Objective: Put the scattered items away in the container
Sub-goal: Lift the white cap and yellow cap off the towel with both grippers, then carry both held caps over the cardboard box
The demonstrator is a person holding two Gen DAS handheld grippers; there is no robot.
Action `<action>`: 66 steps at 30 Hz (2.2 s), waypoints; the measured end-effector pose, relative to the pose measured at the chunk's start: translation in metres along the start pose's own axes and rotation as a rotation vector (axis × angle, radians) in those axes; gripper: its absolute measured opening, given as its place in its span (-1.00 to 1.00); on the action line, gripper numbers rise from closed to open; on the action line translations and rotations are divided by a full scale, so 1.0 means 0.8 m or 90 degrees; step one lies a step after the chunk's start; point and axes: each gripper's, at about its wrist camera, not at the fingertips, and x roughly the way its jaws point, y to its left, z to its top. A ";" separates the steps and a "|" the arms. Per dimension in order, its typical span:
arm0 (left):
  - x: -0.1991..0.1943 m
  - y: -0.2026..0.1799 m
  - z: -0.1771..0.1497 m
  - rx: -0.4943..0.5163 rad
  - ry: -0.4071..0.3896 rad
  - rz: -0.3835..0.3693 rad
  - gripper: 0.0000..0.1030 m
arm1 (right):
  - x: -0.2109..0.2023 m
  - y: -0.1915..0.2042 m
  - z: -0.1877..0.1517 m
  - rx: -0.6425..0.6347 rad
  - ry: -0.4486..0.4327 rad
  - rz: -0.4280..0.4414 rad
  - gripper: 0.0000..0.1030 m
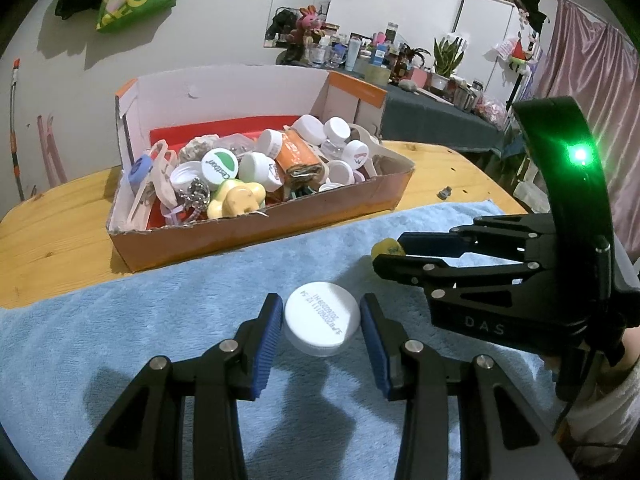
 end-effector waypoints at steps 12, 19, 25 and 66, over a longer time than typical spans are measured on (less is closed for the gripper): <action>-0.001 0.004 0.002 -0.007 -0.003 0.005 -0.17 | -0.011 -0.005 0.001 0.004 -0.011 0.013 -0.44; -0.007 0.008 0.015 -0.009 -0.013 0.016 -0.17 | -0.020 -0.008 0.009 0.003 -0.022 0.013 -0.44; -0.009 0.011 0.028 -0.014 -0.019 0.025 -0.17 | -0.025 -0.011 0.017 0.001 -0.027 0.015 -0.44; 0.005 0.028 0.045 -0.030 -0.016 0.027 -0.17 | 0.022 -0.033 0.016 0.026 0.015 0.011 0.05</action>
